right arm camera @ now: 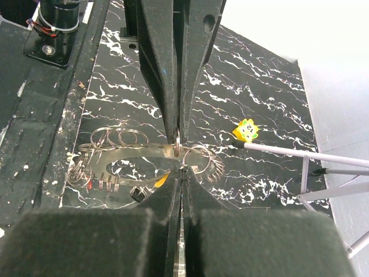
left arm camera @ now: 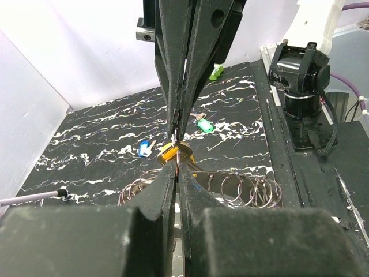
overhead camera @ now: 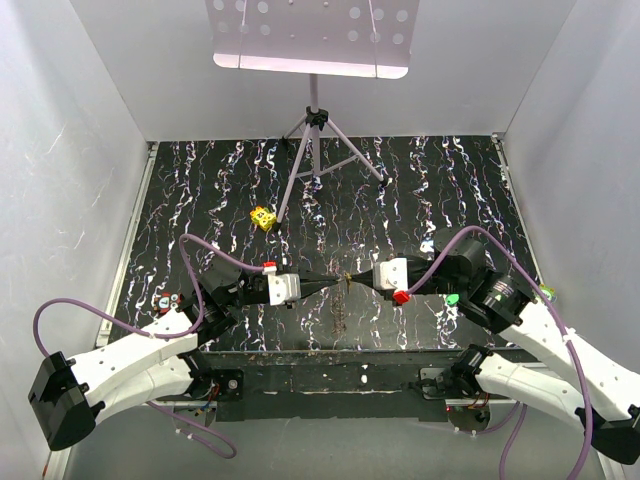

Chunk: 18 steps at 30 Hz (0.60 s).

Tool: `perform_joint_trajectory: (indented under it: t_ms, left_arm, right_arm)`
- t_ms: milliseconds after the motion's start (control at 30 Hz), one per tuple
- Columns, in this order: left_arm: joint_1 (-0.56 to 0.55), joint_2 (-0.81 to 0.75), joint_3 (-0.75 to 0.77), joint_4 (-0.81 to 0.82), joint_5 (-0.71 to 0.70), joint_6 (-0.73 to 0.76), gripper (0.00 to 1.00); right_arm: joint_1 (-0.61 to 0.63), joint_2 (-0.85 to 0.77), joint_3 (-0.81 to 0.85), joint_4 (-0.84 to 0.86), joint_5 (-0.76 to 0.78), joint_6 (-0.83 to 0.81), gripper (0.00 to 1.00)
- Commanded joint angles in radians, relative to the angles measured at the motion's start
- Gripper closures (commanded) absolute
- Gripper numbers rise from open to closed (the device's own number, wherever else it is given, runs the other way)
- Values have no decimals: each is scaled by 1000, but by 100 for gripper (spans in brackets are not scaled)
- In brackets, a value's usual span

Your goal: Put the keys on the keyring

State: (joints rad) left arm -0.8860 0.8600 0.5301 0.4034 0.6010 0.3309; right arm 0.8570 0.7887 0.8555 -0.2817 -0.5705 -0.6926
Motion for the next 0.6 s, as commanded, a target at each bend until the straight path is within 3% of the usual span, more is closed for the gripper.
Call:
perform_joint_trajectory:
  t_ms: [0, 567]
  left_arm:
    - [-2, -24, 1, 17, -12, 22, 100]
    - [-2, -30, -1, 23, 5, 23, 100]
  right_arm:
    - [-6, -17, 17, 18, -11, 11, 99]
    - [-7, -8, 10, 21, -49, 48, 99]
